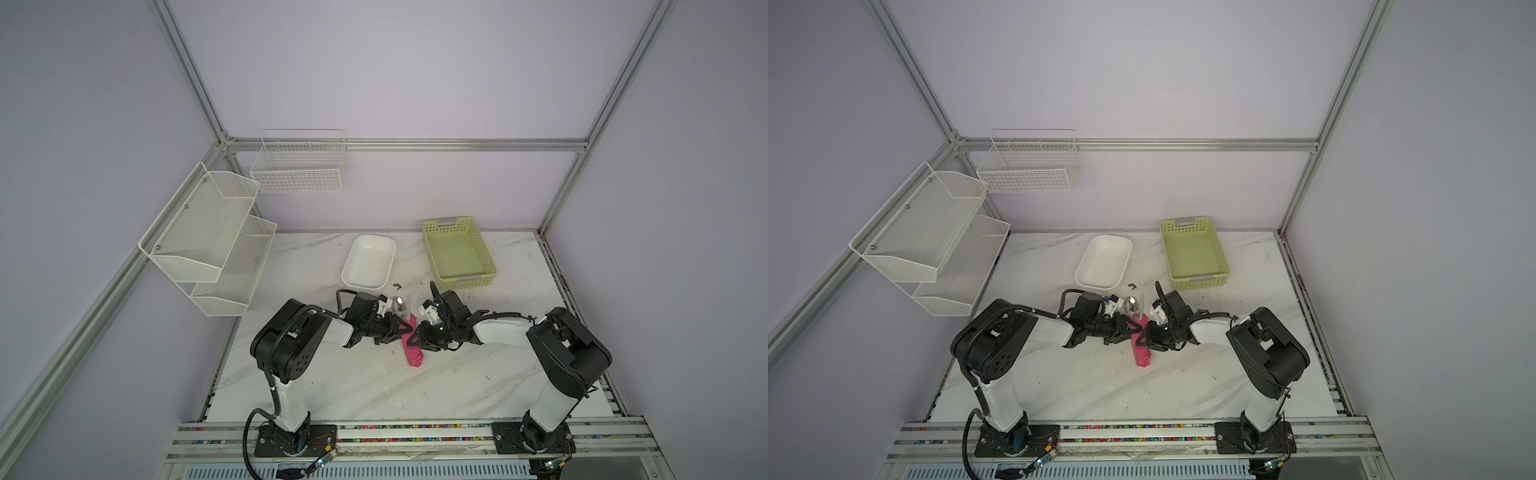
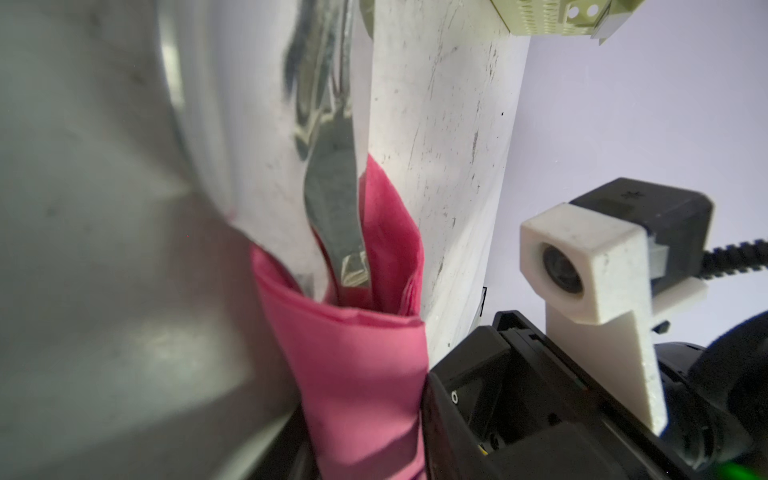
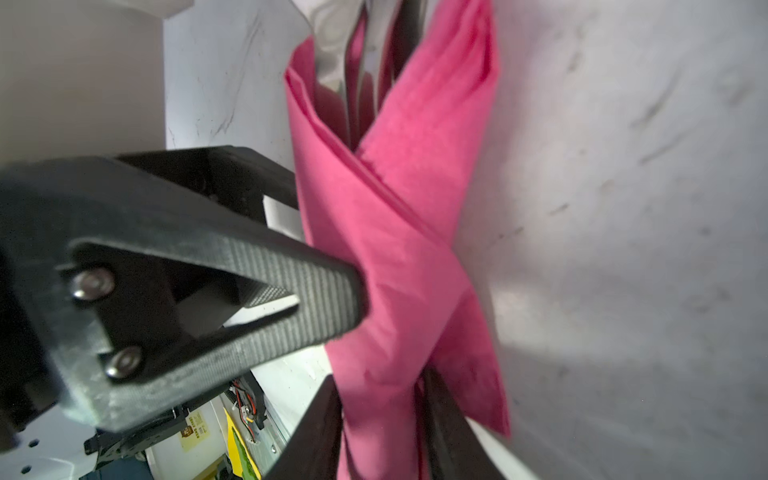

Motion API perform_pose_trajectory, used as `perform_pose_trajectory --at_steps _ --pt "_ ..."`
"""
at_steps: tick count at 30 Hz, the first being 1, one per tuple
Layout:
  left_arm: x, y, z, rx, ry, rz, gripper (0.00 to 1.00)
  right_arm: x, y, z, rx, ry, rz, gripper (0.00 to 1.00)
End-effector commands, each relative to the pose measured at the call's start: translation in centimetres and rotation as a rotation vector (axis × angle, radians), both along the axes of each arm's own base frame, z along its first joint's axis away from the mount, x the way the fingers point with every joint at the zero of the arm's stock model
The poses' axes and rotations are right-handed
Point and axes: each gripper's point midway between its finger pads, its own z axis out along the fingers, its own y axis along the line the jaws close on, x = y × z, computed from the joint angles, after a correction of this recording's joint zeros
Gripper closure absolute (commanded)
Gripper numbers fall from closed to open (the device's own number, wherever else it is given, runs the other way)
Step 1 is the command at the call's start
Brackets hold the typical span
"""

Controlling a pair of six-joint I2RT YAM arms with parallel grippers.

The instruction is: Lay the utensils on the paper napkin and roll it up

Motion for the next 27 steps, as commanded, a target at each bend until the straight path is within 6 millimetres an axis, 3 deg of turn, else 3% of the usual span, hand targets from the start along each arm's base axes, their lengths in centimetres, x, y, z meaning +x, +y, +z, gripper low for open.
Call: perform_pose_trajectory --at_steps 1,7,14,20,24,27 --pt "-2.4 3.3 -5.3 0.233 0.164 0.04 0.63 1.0 -0.7 1.8 -0.01 -0.032 -0.045 0.61" --pt "-2.4 3.4 -5.6 0.245 0.176 0.04 0.64 2.2 -1.9 2.6 -0.017 -0.043 -0.111 0.58" --pt "-2.5 3.4 -5.9 0.253 0.191 0.039 0.65 2.0 -1.8 1.6 -0.03 -0.019 -0.076 0.65" --pt "-2.4 3.5 -6.0 0.263 0.2 0.04 0.65 2.3 -2.8 1.5 -0.119 -0.034 -0.084 0.64" --pt "-2.5 3.5 -6.2 0.264 0.205 0.038 0.65 2.1 -1.6 3.3 -0.045 -0.05 -0.063 0.6" --pt "-2.5 3.4 -6.2 0.263 0.208 0.037 0.65 1.2 -0.9 2.8 -0.049 -0.026 -0.029 0.57"
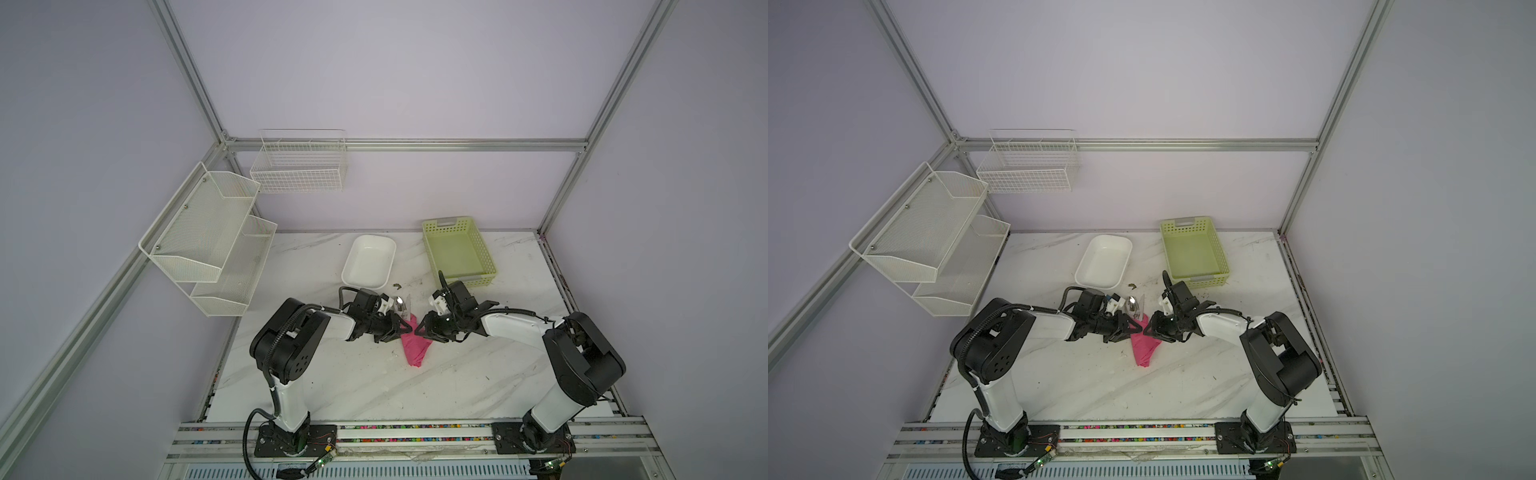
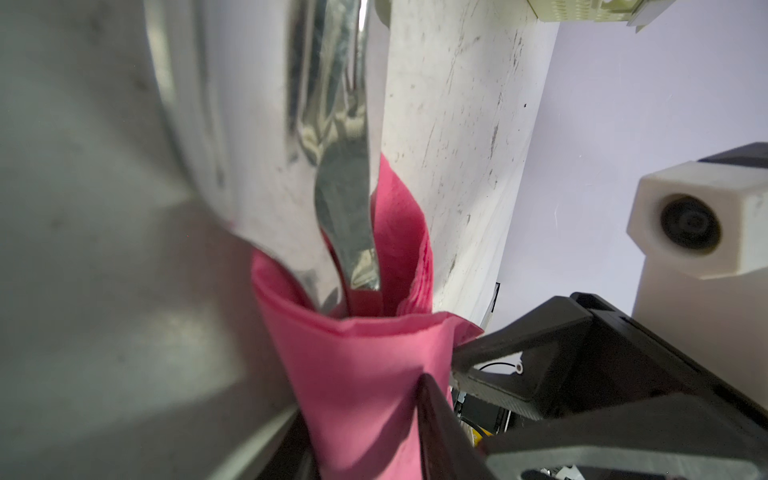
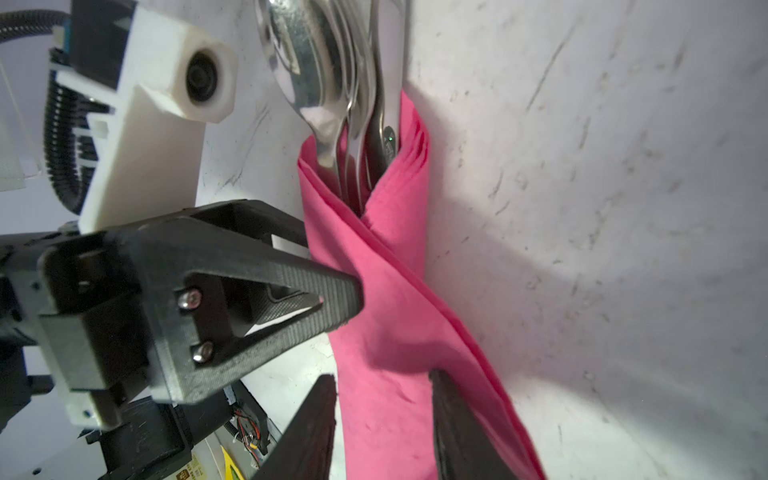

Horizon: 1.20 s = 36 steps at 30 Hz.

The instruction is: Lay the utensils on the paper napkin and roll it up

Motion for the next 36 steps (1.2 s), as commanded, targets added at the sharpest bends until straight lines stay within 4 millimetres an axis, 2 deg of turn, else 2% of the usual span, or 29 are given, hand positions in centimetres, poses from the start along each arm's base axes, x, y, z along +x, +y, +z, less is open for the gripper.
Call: perform_pose_trajectory --at_steps 1,4,8,15,19,24,30,36 --pt "-2.5 3.4 -6.0 0.22 0.17 0.058 0.65 -0.9 0.9 0.3 0.0 0.009 0.037 0.56" --pt "-2.5 3.3 -5.9 0.219 0.169 0.058 0.65 -0.8 1.3 -0.2 0.001 0.014 0.035 0.51" --pt "-2.3 3.2 -5.8 0.211 0.164 0.054 0.66 -0.6 2.0 -1.4 0.006 0.023 0.038 0.49" --pt "-2.4 3.1 -5.9 0.202 0.169 0.054 0.66 -0.4 1.6 -4.2 -0.056 0.038 0.038 0.48" --pt "-2.3 2.6 -5.9 0.171 0.171 0.052 0.66 -0.6 2.0 -5.2 -0.038 0.048 0.049 0.45" --pt "-1.8 1.5 -5.2 0.06 0.157 0.066 0.69 -1.1 2.9 -5.9 -0.007 0.045 0.082 0.37" --pt "-1.8 0.6 -4.7 -0.046 0.166 0.089 0.76 -1.3 3.1 -6.9 -0.013 0.058 0.085 0.37" --pt "-2.1 0.1 -4.0 -0.142 0.183 0.107 0.77 -1.1 3.0 -7.5 -0.018 0.068 0.046 0.39"
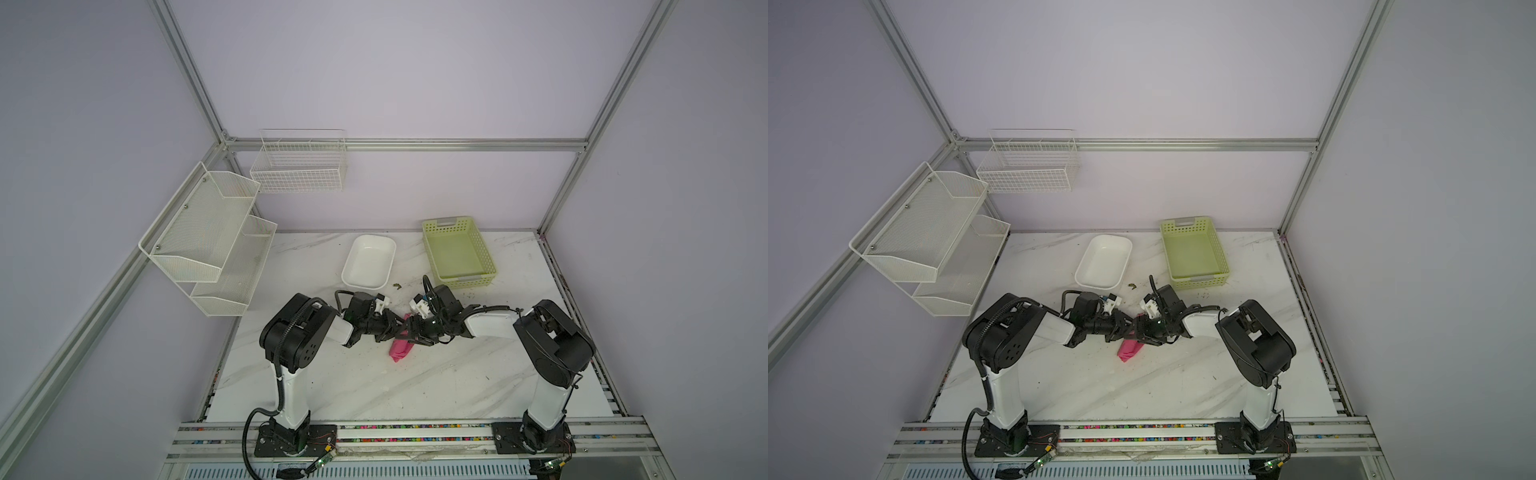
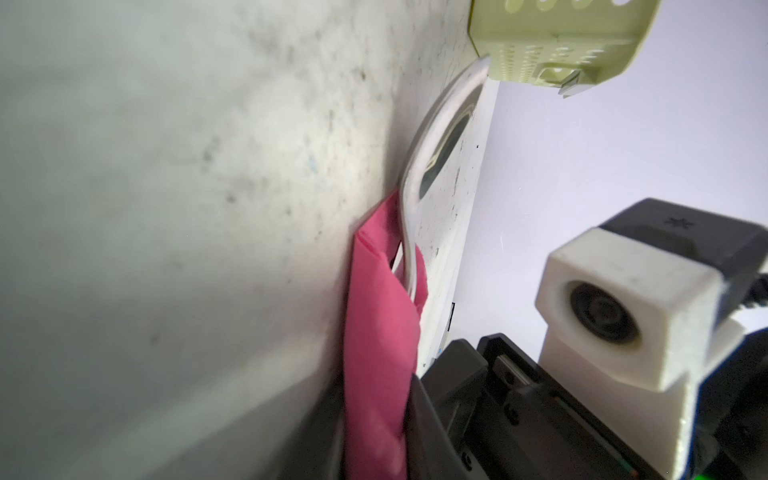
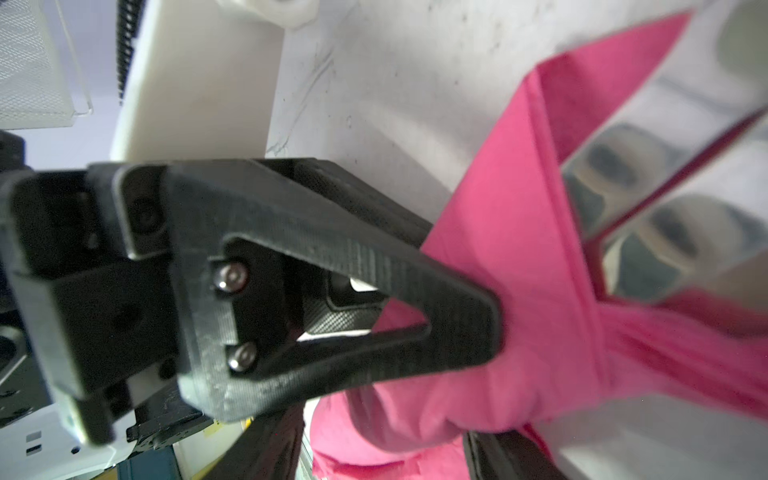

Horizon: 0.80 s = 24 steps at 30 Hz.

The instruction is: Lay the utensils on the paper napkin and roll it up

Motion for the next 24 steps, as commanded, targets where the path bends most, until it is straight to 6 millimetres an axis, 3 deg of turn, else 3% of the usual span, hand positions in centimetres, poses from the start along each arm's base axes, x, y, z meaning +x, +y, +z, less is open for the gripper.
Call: perform_pose_trajectory --at_steps 1,5,12,16,20,24 --pt "-3.7 0.5 -3.9 0.027 0.195 0.008 0.77 -0.8 -2.1 -5.6 -0.168 0.06 -0.083 0.39" --pt "-4.4 0.8 -4.0 0.012 0.212 0.014 0.72 -0.3 -3.5 -6.0 -0.234 0.063 -0.153 0.39" --pt "-5.1 1.2 -4.2 0.006 0.218 0.026 0.67 0.2 -5.6 -4.2 -0.218 0.057 -0.263 0.38" --pt "-5.0 1.2 -4.2 -0.029 0.227 0.047 0.63 0.4 -6.2 -4.3 -0.228 0.06 -0.275 0.37" --pt "-4.7 1.0 -3.8 -0.093 0.222 0.074 0.61 1.1 -7.7 -4.7 -0.356 0.024 -0.277 0.37" --pt "-4.9 1.7 -4.3 -0.088 0.227 0.106 0.59 1.6 -7.9 -4.4 -0.412 0.0 -0.258 0.36"
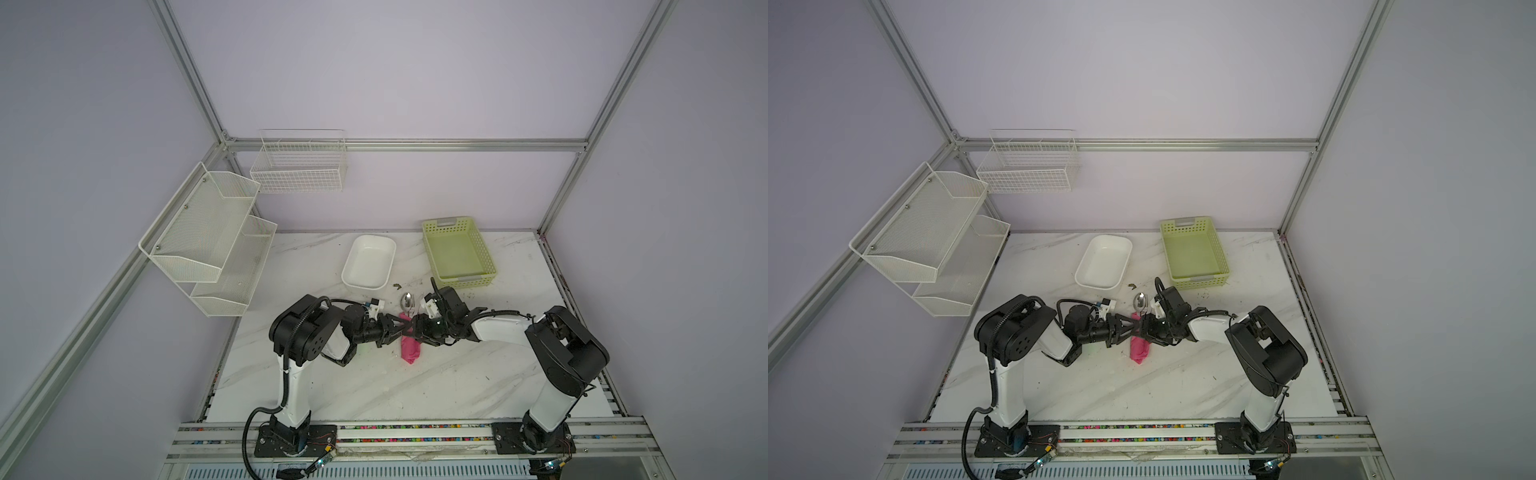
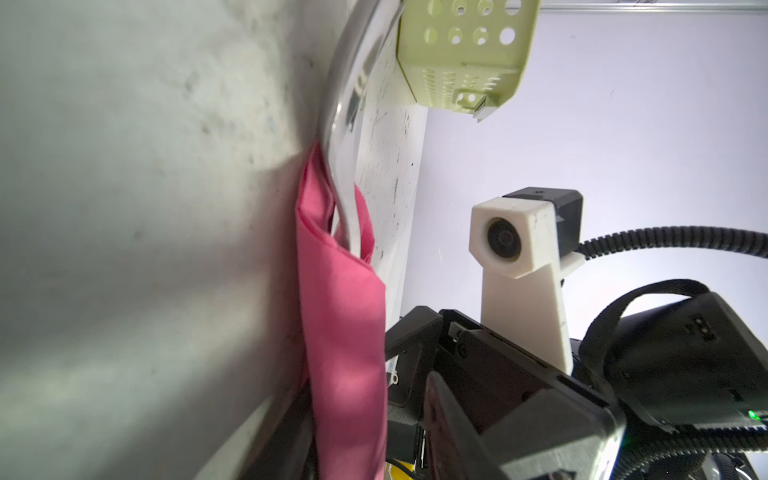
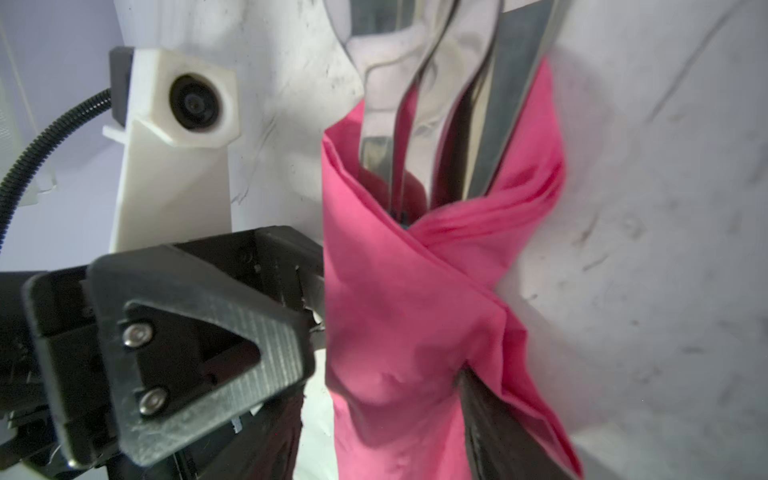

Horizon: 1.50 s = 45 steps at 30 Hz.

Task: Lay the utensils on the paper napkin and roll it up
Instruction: 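Release the napkin with the right gripper and pull it back toward its side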

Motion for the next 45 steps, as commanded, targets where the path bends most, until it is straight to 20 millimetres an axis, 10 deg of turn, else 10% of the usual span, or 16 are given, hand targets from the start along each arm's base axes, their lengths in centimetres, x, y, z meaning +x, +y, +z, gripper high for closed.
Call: perform_pose_trajectory --at_steps 1,21,36,45 --pt "-3.9 1.5 -5.6 0.093 0.253 -0.005 0.59 0.0 -4.5 -4.4 -0.28 0.043 -0.073 0.36" --pt "-3.4 8.4 -7.2 0.386 0.253 0.028 0.5 -0.1 -1.5 -6.0 -0.634 -0.009 0.07 0.36" --pt "-1.4 10.3 -5.2 0.466 0.186 0.04 0.49 -1.8 -1.5 -8.6 -0.818 -0.008 0.168 0.64" --pt "0.3 9.5 -2.4 0.414 0.086 0.051 0.5 -0.6 0.7 -5.6 -0.664 -0.113 0.136 0.9"
